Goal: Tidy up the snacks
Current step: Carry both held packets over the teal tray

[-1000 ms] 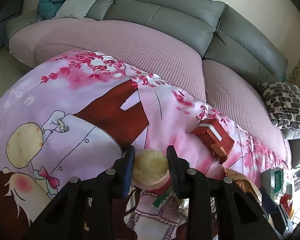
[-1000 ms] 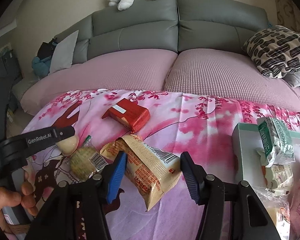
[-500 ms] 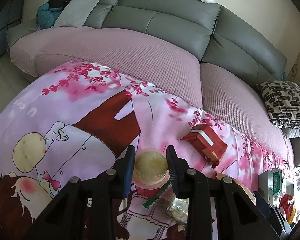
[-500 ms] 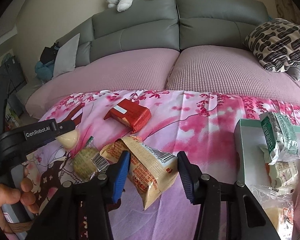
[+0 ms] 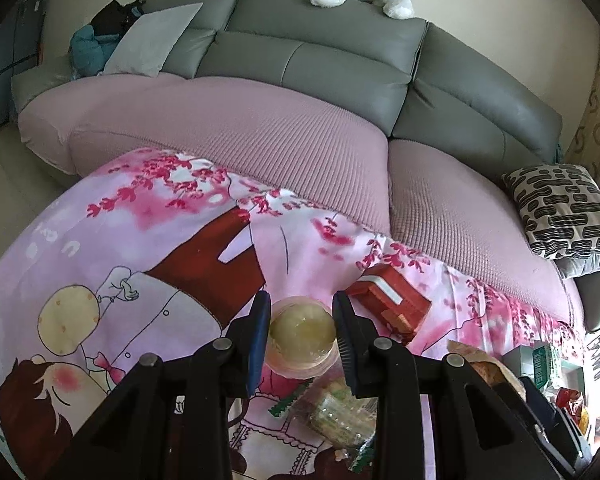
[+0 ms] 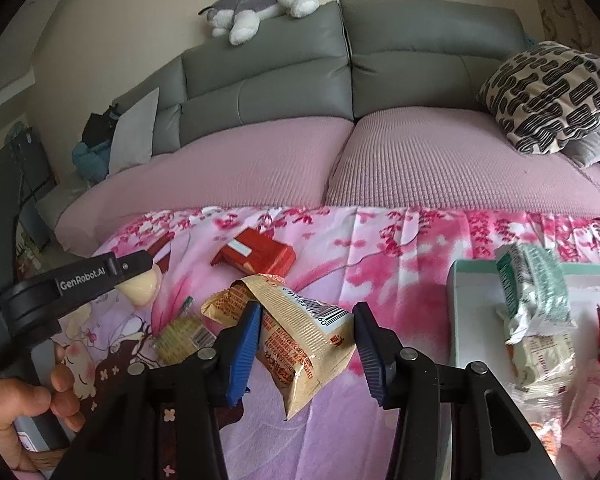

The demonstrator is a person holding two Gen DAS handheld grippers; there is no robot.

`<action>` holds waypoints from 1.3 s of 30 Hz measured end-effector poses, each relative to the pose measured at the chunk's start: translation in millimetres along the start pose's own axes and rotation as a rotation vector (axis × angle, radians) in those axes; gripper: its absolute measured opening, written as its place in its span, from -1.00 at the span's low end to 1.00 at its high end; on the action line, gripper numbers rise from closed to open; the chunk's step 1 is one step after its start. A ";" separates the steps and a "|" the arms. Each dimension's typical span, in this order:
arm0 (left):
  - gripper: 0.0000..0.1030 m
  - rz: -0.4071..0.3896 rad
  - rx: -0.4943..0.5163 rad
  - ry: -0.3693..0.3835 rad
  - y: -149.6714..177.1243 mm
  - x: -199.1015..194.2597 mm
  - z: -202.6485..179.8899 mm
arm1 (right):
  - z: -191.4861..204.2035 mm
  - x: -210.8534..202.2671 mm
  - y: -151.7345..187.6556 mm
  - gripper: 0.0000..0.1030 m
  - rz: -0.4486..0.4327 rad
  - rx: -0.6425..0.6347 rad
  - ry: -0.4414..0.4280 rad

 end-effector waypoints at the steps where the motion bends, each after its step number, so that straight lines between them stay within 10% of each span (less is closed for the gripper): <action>1: -0.36 -0.004 0.005 0.002 -1.1 -1.2 -2.0 | -1.6 -2.7 -2.2 -0.04 -0.008 0.004 0.002; 22: -0.36 -0.066 0.101 0.126 -13.2 -19.9 -64.7 | -47.0 -27.4 -22.8 -0.04 -0.070 0.096 0.052; 39: -0.36 -0.001 0.327 0.337 15.2 -13.2 -187.5 | -167.5 -59.8 -28.0 -0.04 -0.126 0.315 0.269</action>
Point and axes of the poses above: each gripper's, at about its wrist camera, not at the fingertips, and x roughly the way its jaws point, z to its left, y to its underside, the point moved 9 cm from there along x, roughly the way its jaws point, and after that the axes turned 13 degrees about y, right-handed, at the moved point
